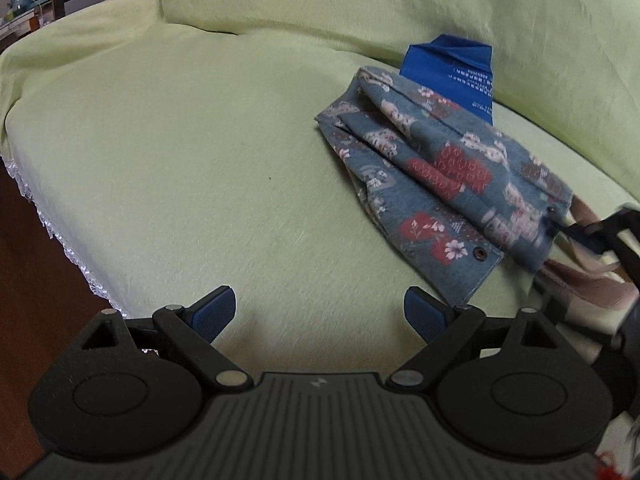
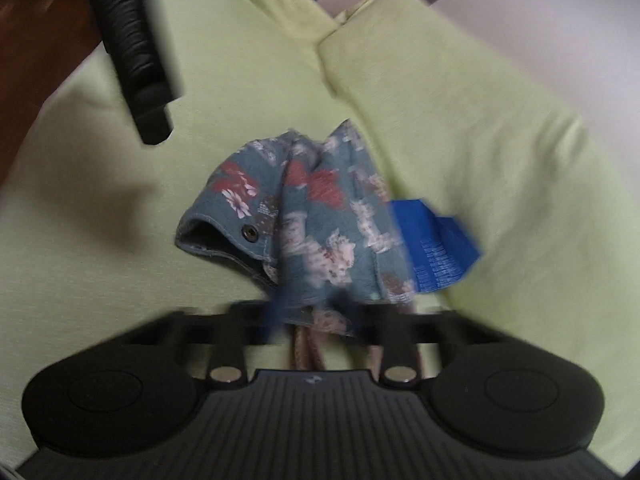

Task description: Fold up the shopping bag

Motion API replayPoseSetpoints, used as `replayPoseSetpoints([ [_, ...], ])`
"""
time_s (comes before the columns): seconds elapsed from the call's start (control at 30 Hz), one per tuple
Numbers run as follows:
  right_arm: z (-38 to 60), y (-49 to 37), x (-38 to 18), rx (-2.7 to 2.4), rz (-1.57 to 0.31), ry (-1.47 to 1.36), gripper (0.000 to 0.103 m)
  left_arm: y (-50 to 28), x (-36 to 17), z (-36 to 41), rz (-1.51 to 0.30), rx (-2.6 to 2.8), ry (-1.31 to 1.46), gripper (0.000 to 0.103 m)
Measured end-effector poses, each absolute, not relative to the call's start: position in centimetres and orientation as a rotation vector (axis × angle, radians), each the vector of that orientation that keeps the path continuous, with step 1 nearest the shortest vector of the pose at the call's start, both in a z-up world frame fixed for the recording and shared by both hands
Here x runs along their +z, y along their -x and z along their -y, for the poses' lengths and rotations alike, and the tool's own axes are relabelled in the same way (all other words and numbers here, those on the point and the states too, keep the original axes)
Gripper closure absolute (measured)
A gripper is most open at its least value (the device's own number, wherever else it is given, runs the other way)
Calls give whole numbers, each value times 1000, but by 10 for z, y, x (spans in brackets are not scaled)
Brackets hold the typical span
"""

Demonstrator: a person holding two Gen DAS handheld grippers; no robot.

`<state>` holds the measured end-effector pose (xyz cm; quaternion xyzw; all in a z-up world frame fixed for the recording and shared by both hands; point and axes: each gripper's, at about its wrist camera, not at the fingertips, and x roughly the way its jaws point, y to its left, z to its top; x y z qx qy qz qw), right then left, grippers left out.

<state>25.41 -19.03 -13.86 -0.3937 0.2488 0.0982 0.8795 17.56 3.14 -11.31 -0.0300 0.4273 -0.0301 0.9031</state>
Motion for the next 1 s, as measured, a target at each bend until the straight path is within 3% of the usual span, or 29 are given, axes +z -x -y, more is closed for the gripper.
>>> replayPoseSetpoints([
  [0.13,239,-268,-75,158,-499,384,91,-185,-115,-21,-882,-85,89,11],
  [0.3,283,-298,-56,34,-494,169,84,-216,-128,-10,-928,-128,289,11],
  [0.37,289,-309,-61,22,-507,154,55,-229,-141,-7,-972,-124,375,11],
  [0.43,292,-318,-68,17,-510,149,49,-232,-143,-5,-936,-104,416,15],
  [0.5,295,-329,-76,-17,-540,164,52,-236,-143,-2,-915,-126,433,48],
  [0.53,297,-337,-81,-16,-545,164,76,-237,-143,0,-906,-139,441,55],
  [0.57,299,-345,-82,-11,-549,154,93,-237,-141,3,-893,-151,440,73],
  [0.6,302,-350,-80,-17,-560,134,93,-236,-138,6,-872,-156,417,89],
  [0.77,310,-320,-37,-46,-424,51,96,-221,-108,17,-753,-159,254,96],
  [0.93,350,-221,7,-259,-290,-167,95,-174,-61,52,-577,-239,35,96],
  [0.97,363,-194,11,-318,-274,-242,94,-165,-56,62,-566,-285,11,92],
  [1.0,376,-166,9,-390,-282,-305,91,-157,-53,71,-561,-328,0,82],
])
